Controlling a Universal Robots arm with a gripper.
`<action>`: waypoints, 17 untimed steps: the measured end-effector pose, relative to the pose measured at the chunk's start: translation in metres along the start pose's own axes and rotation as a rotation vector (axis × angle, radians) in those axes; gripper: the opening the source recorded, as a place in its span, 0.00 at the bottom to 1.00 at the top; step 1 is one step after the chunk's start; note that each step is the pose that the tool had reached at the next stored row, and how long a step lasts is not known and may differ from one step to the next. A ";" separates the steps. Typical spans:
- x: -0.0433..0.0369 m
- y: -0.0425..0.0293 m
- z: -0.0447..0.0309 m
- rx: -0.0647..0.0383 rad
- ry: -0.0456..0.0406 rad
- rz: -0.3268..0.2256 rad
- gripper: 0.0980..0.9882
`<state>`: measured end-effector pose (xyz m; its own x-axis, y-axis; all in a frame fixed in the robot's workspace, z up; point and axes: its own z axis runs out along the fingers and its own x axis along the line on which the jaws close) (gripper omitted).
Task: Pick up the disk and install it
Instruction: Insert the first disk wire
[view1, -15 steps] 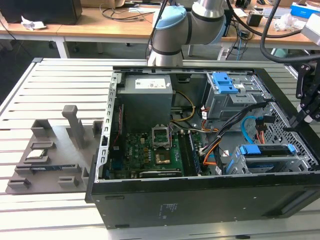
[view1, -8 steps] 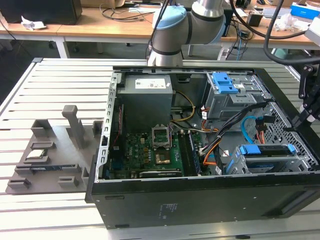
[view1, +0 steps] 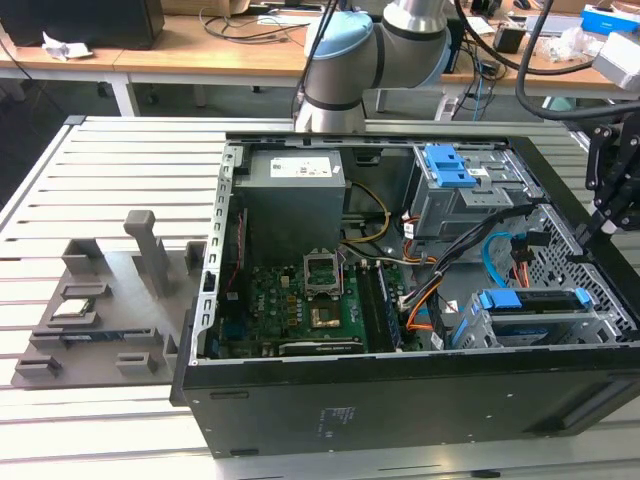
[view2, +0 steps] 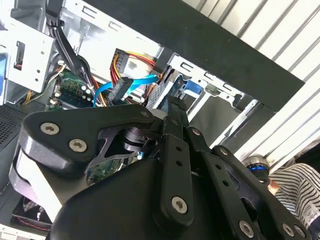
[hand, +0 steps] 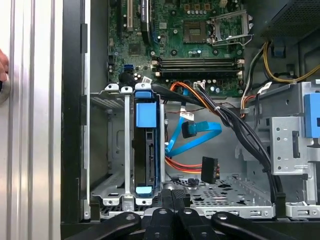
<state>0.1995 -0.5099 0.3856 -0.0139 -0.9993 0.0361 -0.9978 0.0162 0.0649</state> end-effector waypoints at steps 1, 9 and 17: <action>-0.0018 0.0025 0.0009 0.000 -0.0001 0.000 0.01; -0.0323 0.0100 0.0048 0.000 0.0000 0.000 0.01; -0.0515 0.0100 0.0124 0.000 -0.0001 0.000 0.01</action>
<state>0.1895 -0.4587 0.3720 -0.0140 -0.9993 0.0360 -0.9978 0.0163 0.0649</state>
